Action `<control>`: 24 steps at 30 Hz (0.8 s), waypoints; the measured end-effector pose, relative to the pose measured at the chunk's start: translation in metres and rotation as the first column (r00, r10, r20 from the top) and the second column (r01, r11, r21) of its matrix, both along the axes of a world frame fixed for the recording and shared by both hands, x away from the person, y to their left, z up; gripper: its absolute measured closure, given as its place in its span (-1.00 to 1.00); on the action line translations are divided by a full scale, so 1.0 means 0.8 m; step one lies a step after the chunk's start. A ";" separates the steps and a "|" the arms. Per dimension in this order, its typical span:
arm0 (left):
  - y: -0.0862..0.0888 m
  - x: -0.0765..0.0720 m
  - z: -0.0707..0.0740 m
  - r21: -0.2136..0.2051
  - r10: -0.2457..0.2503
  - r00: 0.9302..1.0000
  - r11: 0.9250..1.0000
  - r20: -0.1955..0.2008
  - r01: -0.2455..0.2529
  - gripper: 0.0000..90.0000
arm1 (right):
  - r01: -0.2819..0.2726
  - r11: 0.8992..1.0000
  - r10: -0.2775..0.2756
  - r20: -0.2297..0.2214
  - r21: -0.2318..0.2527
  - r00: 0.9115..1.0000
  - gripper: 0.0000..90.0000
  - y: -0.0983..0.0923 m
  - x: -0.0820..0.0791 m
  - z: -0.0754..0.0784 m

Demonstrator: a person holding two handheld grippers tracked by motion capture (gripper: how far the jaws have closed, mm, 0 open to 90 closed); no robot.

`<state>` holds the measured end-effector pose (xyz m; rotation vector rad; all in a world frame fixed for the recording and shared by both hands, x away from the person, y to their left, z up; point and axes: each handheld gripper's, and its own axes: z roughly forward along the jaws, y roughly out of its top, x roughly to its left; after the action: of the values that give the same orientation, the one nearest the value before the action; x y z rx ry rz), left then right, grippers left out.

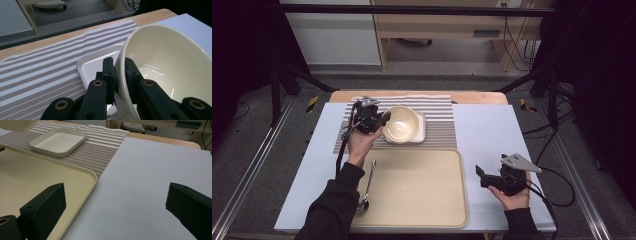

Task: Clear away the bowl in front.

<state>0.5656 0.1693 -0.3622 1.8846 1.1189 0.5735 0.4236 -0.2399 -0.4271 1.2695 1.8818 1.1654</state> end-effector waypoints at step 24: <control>0.006 -0.085 -0.021 0.026 -0.124 0.992 0.992 0.018 0.124 0.81 | -0.004 1.000 0.004 -0.011 -0.013 1.000 -0.93 0.004 0.001 -0.003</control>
<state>0.4977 0.1738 -0.3793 1.9500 0.9786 0.5362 0.4242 -0.2370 -0.4299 1.2682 1.8975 1.1484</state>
